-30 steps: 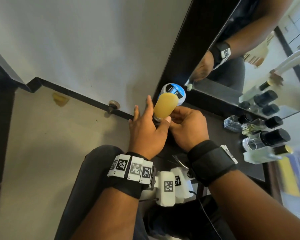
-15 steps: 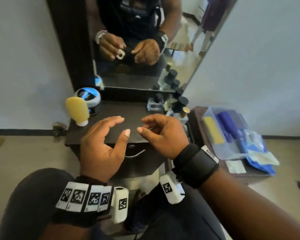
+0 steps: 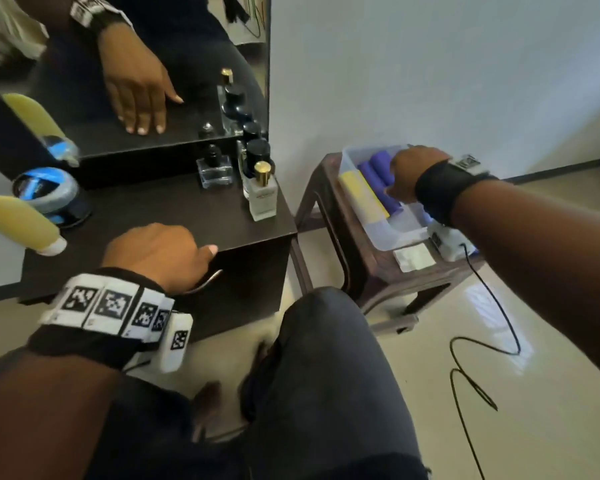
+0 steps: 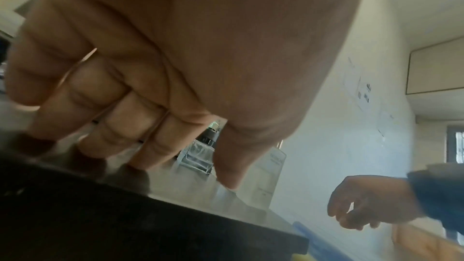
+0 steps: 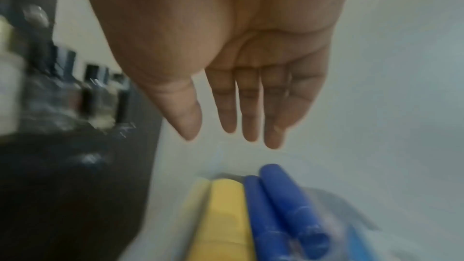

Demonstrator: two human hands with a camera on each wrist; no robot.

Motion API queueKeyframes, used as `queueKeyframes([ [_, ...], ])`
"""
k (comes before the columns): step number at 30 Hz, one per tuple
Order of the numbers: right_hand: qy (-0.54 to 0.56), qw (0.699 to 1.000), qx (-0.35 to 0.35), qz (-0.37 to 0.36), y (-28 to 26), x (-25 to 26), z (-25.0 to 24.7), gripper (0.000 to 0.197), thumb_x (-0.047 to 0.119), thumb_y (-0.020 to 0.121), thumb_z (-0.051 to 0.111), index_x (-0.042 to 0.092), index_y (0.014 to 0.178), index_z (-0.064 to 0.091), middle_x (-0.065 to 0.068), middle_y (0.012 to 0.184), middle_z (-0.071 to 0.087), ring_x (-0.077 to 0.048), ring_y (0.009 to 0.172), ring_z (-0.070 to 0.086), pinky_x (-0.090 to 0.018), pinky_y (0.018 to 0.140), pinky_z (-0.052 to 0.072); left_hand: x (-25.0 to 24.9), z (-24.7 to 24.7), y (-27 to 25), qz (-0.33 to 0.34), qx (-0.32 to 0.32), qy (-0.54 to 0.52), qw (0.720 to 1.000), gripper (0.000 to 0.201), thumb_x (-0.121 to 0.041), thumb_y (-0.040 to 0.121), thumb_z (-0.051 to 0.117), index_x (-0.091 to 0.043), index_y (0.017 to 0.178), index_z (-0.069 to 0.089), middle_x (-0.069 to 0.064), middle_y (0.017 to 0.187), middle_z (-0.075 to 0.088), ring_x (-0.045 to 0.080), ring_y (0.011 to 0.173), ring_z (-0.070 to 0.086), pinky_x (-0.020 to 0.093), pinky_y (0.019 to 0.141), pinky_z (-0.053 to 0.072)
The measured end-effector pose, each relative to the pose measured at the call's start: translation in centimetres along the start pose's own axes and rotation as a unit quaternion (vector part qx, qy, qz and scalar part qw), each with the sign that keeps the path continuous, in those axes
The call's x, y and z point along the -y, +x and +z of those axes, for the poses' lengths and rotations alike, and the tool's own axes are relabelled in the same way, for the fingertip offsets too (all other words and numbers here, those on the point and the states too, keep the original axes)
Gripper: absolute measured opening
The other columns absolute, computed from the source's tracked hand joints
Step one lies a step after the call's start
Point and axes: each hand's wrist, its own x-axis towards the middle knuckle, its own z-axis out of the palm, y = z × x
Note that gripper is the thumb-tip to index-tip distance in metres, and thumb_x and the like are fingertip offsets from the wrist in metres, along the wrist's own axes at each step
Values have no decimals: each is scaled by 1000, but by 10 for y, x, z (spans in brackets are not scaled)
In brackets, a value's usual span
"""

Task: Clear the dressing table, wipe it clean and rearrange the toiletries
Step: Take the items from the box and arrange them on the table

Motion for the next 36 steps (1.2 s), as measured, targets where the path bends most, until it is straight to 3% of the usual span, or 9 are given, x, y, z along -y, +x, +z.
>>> queueKeyframes([
  [8,41,993,114,8,51,-17,20,10,23,85,65,15,90,63,-12,84,67,-35,86,66,-37,77,52,-23,-14,16,-47,-20,-6,999,42,-49,105,45,-13,106,67,16,118,69,39,107,66,39,79,42],
  [12,125,985,96,-71,39,-9,31,31,-5,65,63,14,83,46,-5,57,56,-26,47,57,-27,58,50,-15,-24,24,-46,-28,-40,998,45,-50,105,45,-11,109,67,20,125,68,43,113,63,41,82,41],
  [15,159,980,91,-76,45,-11,36,28,-21,71,47,3,84,42,-12,58,50,-30,54,51,-18,52,37,-6,-30,35,-26,-17,-41,999,48,-54,105,43,-11,110,65,20,129,66,43,117,62,44,90,47],
  [19,187,978,92,-24,54,-9,25,11,-1,89,49,8,87,44,-26,76,60,-39,80,63,-38,75,54,-3,-32,45,-11,-3,-25,1000,46,-55,105,41,-14,102,61,18,126,66,41,116,61,42,87,46],
  [24,250,962,36,106,24,-10,-7,43,32,98,53,-7,88,68,-20,78,72,-37,75,72,-36,61,57,2,-26,40,-19,-30,-71,997,55,-61,104,41,-13,87,59,16,118,69,39,103,61,40,82,43],
  [27,398,905,-69,134,-13,-14,-14,41,33,92,57,0,116,63,-16,85,76,-35,76,76,-54,77,63,15,-16,27,-37,-93,-176,979,59,-73,96,48,-24,114,76,6,129,71,35,113,63,42,93,50],
  [30,537,817,-197,75,-78,6,-8,58,47,91,58,18,141,54,-5,91,79,-29,83,76,-48,86,60,38,14,15,-66,-153,-380,910,63,-75,88,61,-30,130,73,-7,133,72,20,126,64,42,108,50],
  [33,654,720,-221,-71,-148,61,-10,58,31,104,61,21,157,38,-3,95,79,-20,73,73,-30,69,58,43,57,-3,-2,-210,-635,743,36,-41,90,80,-21,119,77,-11,105,78,3,102,74,27,97,58],
  [36,707,649,-172,-220,-182,113,-14,54,20,100,58,14,152,41,-12,99,77,-24,76,71,-32,63,56,35,80,-24,96,-261,-726,629,34,-23,90,80,-19,123,73,-3,106,80,16,103,76,27,92,60],
])
